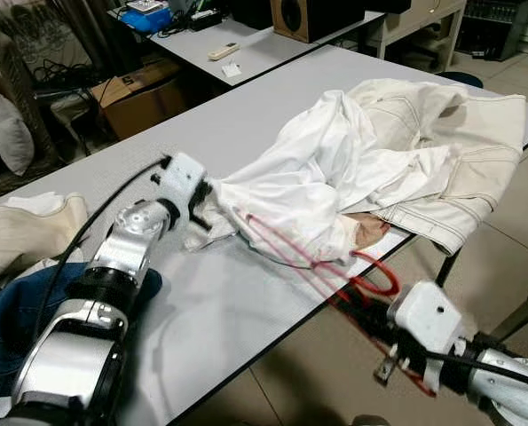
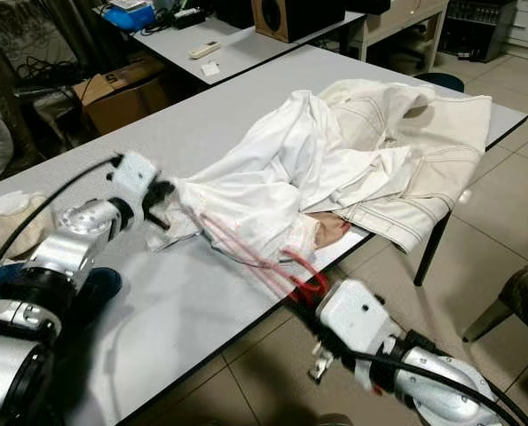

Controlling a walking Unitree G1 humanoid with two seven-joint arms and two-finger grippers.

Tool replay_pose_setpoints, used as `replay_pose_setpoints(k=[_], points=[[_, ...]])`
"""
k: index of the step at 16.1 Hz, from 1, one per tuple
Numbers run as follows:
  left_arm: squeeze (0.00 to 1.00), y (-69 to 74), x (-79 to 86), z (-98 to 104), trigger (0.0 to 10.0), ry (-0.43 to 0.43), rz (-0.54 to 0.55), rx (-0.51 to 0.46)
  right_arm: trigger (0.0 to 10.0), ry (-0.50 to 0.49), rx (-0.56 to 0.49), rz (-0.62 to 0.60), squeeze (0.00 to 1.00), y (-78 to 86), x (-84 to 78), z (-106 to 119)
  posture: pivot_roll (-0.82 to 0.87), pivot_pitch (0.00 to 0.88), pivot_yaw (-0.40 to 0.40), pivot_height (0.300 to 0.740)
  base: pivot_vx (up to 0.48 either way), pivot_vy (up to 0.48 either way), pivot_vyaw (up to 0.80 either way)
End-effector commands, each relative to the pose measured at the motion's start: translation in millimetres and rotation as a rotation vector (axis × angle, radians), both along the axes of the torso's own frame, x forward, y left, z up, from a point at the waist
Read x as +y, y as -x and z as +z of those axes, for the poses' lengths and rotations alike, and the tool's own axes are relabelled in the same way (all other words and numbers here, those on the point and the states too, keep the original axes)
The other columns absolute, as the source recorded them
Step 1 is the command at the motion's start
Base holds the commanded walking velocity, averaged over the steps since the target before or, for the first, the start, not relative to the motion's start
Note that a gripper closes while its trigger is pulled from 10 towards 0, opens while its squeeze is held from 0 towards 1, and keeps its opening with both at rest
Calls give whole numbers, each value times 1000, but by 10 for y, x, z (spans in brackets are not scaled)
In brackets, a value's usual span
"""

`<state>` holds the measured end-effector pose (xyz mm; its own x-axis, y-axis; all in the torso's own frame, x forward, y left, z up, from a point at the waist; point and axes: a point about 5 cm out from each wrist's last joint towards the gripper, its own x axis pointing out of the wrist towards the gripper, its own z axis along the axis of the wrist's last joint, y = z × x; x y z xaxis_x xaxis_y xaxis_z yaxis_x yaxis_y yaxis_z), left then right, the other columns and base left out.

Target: Hang hanger

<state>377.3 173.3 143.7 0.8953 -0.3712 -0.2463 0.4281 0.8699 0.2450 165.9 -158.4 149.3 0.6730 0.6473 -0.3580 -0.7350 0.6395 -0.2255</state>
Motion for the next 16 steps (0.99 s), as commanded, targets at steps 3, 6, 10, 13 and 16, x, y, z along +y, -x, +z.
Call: replay_pose_setpoints(k=[3,6,10,13,16], points=[[0,-78,29,365,0,103,-31,-89,10000,-3,46,-8,0,-18,-17,-58,-269,0,196,740,0,0,0],[0,-15,12,605,0,75,-165,-111,10000,47,89,-172,0,-218,-217,-307,-262,0,186,740,0,0,0],[0,14,56,663,0,19,-186,-114,10000,105,111,-210,0,-249,-271,-331,-259,0,177,740,0,0,0],[0,16,42,724,0,22,-178,-126,10000,34,66,-115,0,-215,-176,-135,-260,0,176,740,0,0,0],[0,-17,55,667,0,-2,-131,-120,10000,-36,64,23,0,-57,-70,84,-267,0,180,740,0,0,0]])
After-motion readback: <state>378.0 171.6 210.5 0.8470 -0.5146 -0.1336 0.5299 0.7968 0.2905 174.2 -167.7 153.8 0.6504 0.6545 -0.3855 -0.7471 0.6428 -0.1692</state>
